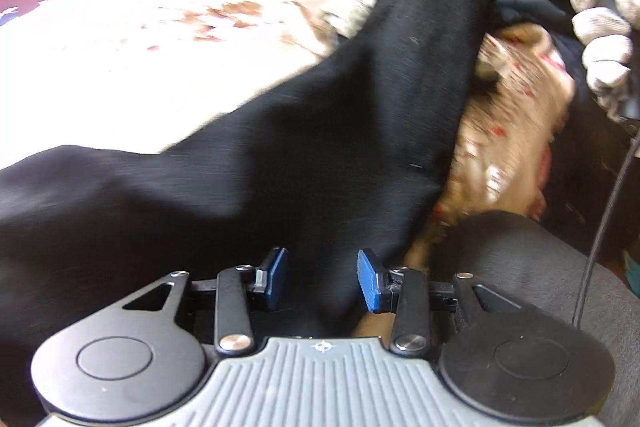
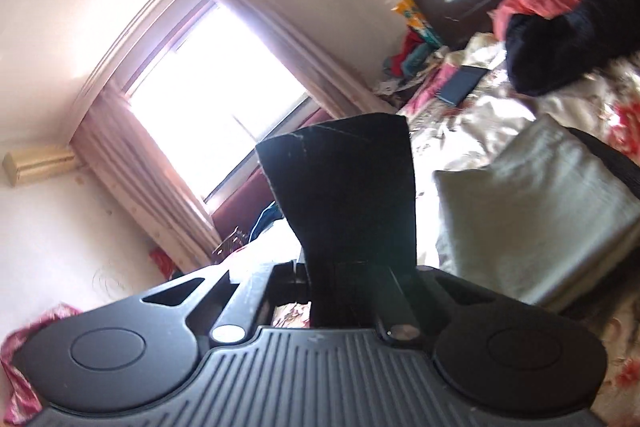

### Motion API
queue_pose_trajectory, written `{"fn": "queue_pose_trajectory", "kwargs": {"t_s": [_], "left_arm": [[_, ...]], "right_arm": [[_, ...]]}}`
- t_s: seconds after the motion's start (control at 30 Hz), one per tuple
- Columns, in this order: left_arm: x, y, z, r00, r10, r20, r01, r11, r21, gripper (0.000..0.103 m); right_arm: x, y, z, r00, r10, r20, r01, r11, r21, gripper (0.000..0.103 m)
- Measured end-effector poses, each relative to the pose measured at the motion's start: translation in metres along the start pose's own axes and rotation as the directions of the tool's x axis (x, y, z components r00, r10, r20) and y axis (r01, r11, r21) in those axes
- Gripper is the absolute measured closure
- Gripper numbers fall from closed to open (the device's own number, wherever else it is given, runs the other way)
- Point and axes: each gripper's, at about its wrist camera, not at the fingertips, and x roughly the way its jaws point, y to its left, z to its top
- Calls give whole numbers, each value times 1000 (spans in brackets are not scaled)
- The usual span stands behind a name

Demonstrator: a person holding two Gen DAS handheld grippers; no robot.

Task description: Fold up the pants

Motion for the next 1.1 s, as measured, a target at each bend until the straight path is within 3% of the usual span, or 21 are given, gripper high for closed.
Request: {"fn": "queue_pose_trajectory", "kwargs": {"t_s": [0.1, 0.2, 0.37, 0.57, 0.73, 0.8, 0.87, 0.97, 1.03, 1.07, 1.1], "left_arm": [[-33, 31, -8, 996, 69, 48, -65, 995, -76, 52], [-71, 64, -23, 986, 136, 92, -120, 979, -165, 52], [-124, 110, -62, 957, 260, 129, -215, 934, -286, 52], [-164, 157, -119, 931, 345, 122, -258, 856, -448, 52], [-179, 171, -153, 920, 369, 129, -248, 806, -538, 51], [-183, 174, -166, 919, 371, 133, -237, 790, -566, 51], [-186, 176, -177, 920, 368, 135, -224, 777, -588, 51], [-187, 178, -191, 923, 352, 155, -190, 768, -612, 52], [-189, 177, -195, 922, 350, 166, -182, 768, -614, 51], [-190, 176, -196, 922, 348, 171, -178, 770, -613, 51], [-192, 177, -199, 921, 348, 174, -176, 772, -610, 51]], "right_arm": [[38, 52, -16, 991, 82, -108, -92, 992, -88, 94], [79, 104, -47, 966, 132, -221, -177, 964, -198, 94], [147, 179, -123, 872, 201, -446, -348, 896, -277, 94], [180, 266, -227, 739, 231, -633, -519, 794, -316, 95], [185, 315, -291, 700, 171, -693, -590, 686, -427, 95], [184, 321, -309, 671, 146, -727, -622, 645, -444, 95], [175, 332, -327, 661, 124, -740, -651, 584, -484, 95], [167, 343, -345, 671, 100, -735, -667, 513, -540, 95], [162, 348, -357, 686, 83, -723, -675, 444, -589, 95], [160, 352, -367, 686, 56, -725, -682, 398, -614, 95], [159, 353, -372, 682, 39, -730, -687, 377, -621, 93]]}}
